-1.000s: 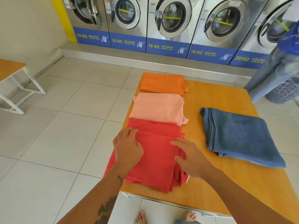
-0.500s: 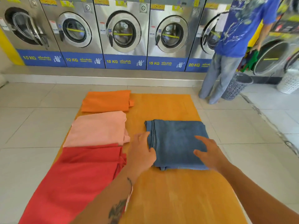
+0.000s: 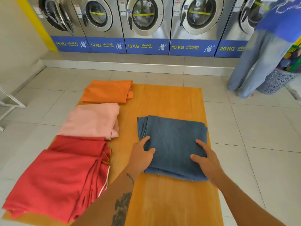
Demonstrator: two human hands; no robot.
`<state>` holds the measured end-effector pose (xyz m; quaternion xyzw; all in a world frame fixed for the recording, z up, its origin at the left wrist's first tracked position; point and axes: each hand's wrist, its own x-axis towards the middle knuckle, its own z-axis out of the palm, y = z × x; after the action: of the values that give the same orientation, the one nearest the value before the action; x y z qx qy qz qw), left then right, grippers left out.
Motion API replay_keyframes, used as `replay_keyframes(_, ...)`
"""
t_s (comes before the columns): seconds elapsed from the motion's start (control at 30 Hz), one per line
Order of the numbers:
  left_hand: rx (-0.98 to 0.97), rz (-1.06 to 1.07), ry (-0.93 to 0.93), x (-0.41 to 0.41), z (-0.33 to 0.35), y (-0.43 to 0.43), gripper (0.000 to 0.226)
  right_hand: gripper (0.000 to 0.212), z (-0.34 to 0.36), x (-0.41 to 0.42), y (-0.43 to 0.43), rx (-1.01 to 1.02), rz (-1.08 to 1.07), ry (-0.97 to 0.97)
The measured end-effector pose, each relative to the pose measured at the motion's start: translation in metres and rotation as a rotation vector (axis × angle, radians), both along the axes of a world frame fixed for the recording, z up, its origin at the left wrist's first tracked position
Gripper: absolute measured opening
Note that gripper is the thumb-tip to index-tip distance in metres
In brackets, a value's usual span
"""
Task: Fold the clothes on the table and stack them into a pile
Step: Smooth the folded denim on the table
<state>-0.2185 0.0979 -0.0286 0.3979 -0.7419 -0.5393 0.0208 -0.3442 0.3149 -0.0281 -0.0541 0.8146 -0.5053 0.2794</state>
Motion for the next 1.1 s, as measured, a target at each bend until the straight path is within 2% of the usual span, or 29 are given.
replay_keyframes(0.17,0.026,0.034,0.107,-0.021,-0.006,-0.020,0.053,0.069,0.003,-0.030,-0.030,-0.007,-0.007,-0.010)
replay_keyframes(0.4,-0.113,0.048,0.236,-0.112,0.007,-0.078,0.053,0.068,0.029,-0.128,-0.101,0.076,0.015,0.163)
replay_keyframes(0.47,-0.159,0.000,0.227,-0.140,0.002,-0.097,0.055,0.065,0.027,-0.155,-0.117,0.127,-0.010,0.220)
replay_keyframes(0.57,-0.285,-0.144,0.107,-0.165,-0.019,-0.117,0.062,0.065,0.008,-0.177,-0.129,0.265,-0.024,0.267)
replay_keyframes(0.77,-0.459,-0.170,0.116,-0.165,-0.053,-0.123,0.061,0.066,-0.022,-0.175,-0.131,0.344,-0.050,0.289)
replay_keyframes(0.97,-0.342,-0.218,0.077,-0.156,-0.029,-0.128,0.060,0.073,0.002,-0.161,-0.128,0.493,0.082,0.228)
replay_keyframes(1.03,-0.371,-0.226,0.050,-0.140,-0.014,-0.128,0.053,0.076,0.014,-0.142,-0.125,0.641,0.130,0.267)
replay_keyframes(1.1,-0.425,-0.208,0.060,-0.115,0.005,-0.125,0.044,0.075,0.027,-0.117,-0.120,0.715,0.165,0.389)
